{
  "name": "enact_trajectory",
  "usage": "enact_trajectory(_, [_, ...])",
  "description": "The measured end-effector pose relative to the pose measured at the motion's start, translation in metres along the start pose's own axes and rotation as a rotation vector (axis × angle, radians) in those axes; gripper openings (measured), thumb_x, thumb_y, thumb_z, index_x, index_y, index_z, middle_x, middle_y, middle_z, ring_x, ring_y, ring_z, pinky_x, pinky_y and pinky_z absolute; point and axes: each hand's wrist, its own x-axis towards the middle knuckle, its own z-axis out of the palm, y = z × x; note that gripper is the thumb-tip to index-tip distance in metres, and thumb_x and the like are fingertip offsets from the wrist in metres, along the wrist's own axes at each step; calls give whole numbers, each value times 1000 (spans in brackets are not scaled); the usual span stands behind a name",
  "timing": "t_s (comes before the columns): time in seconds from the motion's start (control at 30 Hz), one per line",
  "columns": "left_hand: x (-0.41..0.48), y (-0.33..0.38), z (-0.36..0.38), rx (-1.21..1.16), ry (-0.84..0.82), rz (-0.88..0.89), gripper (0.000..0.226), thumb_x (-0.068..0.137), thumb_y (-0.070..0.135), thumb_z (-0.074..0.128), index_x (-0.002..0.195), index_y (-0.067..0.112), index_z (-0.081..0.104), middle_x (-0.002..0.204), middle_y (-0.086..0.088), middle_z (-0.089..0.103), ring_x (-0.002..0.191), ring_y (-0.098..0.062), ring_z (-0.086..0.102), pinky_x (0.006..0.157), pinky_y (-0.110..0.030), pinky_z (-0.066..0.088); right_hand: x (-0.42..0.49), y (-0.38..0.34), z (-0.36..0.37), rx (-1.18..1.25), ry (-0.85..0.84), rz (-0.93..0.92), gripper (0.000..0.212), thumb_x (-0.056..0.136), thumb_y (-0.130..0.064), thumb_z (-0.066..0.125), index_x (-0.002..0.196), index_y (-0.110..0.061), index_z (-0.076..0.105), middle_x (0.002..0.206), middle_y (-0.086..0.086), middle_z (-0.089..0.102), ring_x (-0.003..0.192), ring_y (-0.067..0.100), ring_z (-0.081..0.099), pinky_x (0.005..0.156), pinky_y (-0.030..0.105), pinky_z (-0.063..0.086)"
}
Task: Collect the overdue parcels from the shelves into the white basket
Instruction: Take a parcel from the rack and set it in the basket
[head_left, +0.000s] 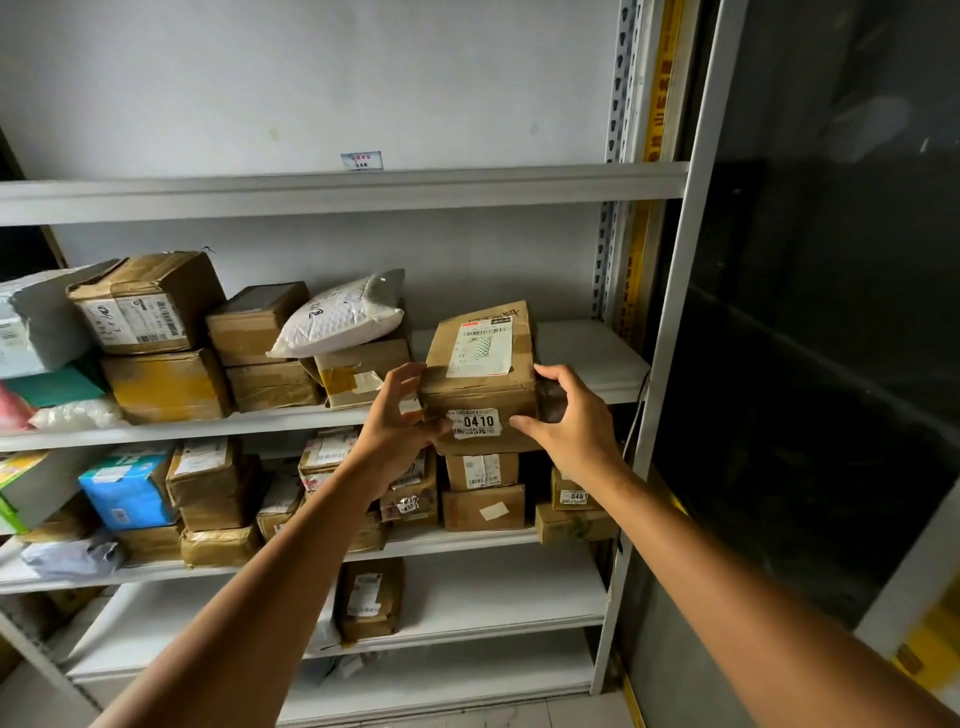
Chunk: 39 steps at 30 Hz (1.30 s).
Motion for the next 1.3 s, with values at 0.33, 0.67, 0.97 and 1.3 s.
enact_trajectory(0.33, [14, 10, 10, 303, 60, 112, 73, 77, 8, 82, 139, 26, 47, 121, 16, 56, 105, -5, 59, 78, -23, 54, 17, 9, -9, 242, -53, 165, 62, 73, -17, 86, 125, -22, 54, 122, -8, 58, 114, 10, 51, 82, 16, 45])
enact_trajectory(0.67, [25, 15, 26, 445, 87, 145, 78, 73, 22, 86, 139, 33, 46, 133, 8, 57, 105, -17, 65, 80, -44, 61, 27, 24, -21, 376, -102, 240, 58, 74, -16, 83, 123, -29, 54, 121, -9, 59, 119, 18, 54, 92, 41, 55])
enact_trajectory(0.97, [26, 15, 28, 399, 76, 101, 75, 74, 18, 86, 136, 31, 48, 132, 6, 57, 104, -17, 67, 76, -46, 62, 30, 22, -25, 336, -87, 232, 60, 74, -13, 83, 126, -27, 54, 121, -9, 59, 118, 16, 54, 92, 37, 53])
enact_trajectory(1.3, [30, 15, 25, 289, 51, 88, 73, 76, 12, 84, 137, 28, 47, 134, 4, 57, 106, -19, 67, 74, -46, 63, 34, 13, -26, 249, -72, 195, 65, 74, -18, 84, 130, -24, 52, 121, -10, 56, 113, 10, 50, 84, 22, 45])
